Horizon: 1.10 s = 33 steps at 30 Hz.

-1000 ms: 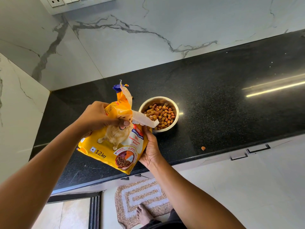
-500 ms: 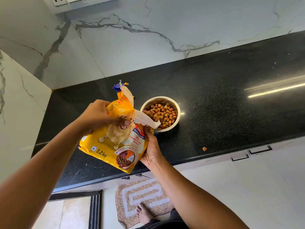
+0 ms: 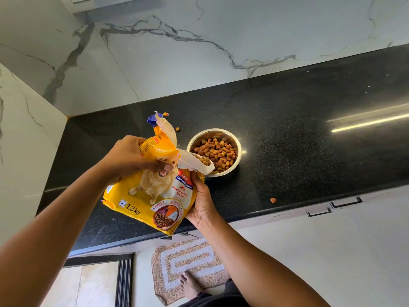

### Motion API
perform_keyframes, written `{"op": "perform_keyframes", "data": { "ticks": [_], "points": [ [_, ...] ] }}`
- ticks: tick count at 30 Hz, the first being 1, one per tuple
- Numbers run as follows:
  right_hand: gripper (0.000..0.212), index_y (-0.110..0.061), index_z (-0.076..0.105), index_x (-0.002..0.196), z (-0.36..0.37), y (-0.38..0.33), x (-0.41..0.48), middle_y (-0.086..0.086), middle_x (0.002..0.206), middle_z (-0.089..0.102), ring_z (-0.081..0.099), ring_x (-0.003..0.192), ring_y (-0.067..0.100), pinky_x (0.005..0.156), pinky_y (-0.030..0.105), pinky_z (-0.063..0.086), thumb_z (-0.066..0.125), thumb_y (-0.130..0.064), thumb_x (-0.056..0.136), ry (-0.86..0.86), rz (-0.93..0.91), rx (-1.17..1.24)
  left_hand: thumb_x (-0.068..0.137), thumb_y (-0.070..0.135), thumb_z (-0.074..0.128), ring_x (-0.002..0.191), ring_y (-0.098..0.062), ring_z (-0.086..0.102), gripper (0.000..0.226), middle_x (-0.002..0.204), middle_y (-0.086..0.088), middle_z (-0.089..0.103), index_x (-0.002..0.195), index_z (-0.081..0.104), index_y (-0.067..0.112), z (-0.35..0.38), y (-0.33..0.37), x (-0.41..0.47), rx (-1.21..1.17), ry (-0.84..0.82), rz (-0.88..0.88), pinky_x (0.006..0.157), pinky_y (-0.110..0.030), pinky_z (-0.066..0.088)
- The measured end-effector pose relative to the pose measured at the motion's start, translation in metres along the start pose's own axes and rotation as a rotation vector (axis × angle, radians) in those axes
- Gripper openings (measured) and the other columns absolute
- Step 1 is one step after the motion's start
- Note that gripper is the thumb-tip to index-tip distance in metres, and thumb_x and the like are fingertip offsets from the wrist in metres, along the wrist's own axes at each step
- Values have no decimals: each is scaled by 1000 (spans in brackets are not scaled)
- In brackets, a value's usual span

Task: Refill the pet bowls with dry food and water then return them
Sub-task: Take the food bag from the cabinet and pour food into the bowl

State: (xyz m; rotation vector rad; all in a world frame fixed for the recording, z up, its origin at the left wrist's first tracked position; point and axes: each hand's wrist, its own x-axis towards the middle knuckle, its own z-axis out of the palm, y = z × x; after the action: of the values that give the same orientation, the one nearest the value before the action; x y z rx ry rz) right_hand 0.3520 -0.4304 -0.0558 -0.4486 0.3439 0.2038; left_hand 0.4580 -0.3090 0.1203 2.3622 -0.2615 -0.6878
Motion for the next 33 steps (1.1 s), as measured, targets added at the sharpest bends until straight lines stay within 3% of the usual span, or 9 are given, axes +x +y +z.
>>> {"op": "perform_keyframes", "data": {
  "ticks": [4,7,11,14,19,23,27,33],
  "points": [
    [54,-14,67,133,-5,4,3,17,130,70,68,116,35,102,56,54,42,-51,103,18,12,21,40,57,85,91,-22,75,75,97,-2,78,105,74,22,0,1,-1,-6,-9,5,84,-41,60],
    [55,-13,68,132,-5,3,3,18,130,70,67,116,36,103,57,52,40,-51,104,11,13,43,40,57,85,90,-21,75,69,94,0,78,100,74,26,0,3,-2,-17,-15,13,77,-35,59],
    [66,-8,56,147,-4,4,-1,23,139,62,58,127,43,111,62,44,42,-55,102,1,-27,52,45,53,85,92,-24,75,63,97,-2,77,101,72,27,-3,6,-3,-3,-14,28,85,-44,60],
    [65,-11,62,142,0,3,-4,21,136,65,62,122,39,105,58,51,47,-58,98,0,-56,57,47,52,86,94,-27,75,70,99,-5,78,108,74,21,-7,7,-2,-11,3,34,90,-51,60],
    [65,-9,57,147,1,-3,-1,25,144,59,60,125,40,109,61,46,43,-56,103,46,-31,22,61,37,91,94,-28,75,54,100,-6,78,109,74,19,-6,6,1,-18,2,31,93,-55,59],
    [66,-11,62,143,-1,-8,-2,24,144,60,62,124,40,108,62,48,52,-57,97,34,-42,17,47,47,89,92,-29,76,66,98,-7,79,105,75,18,-3,2,0,-66,17,35,91,-54,60],
    [70,-8,57,149,-8,-7,-3,27,151,55,56,131,45,115,68,40,53,-57,99,27,-25,9,51,43,89,89,-25,77,58,95,-5,80,103,75,19,1,-7,-2,-127,8,46,88,-51,62],
    [50,-17,73,131,-8,-21,-10,16,127,73,72,113,34,99,57,57,57,-51,98,49,-51,-65,57,40,91,86,-19,79,54,96,0,81,104,75,21,10,-30,-11,-278,22,60,77,-40,64]
  ]
}}
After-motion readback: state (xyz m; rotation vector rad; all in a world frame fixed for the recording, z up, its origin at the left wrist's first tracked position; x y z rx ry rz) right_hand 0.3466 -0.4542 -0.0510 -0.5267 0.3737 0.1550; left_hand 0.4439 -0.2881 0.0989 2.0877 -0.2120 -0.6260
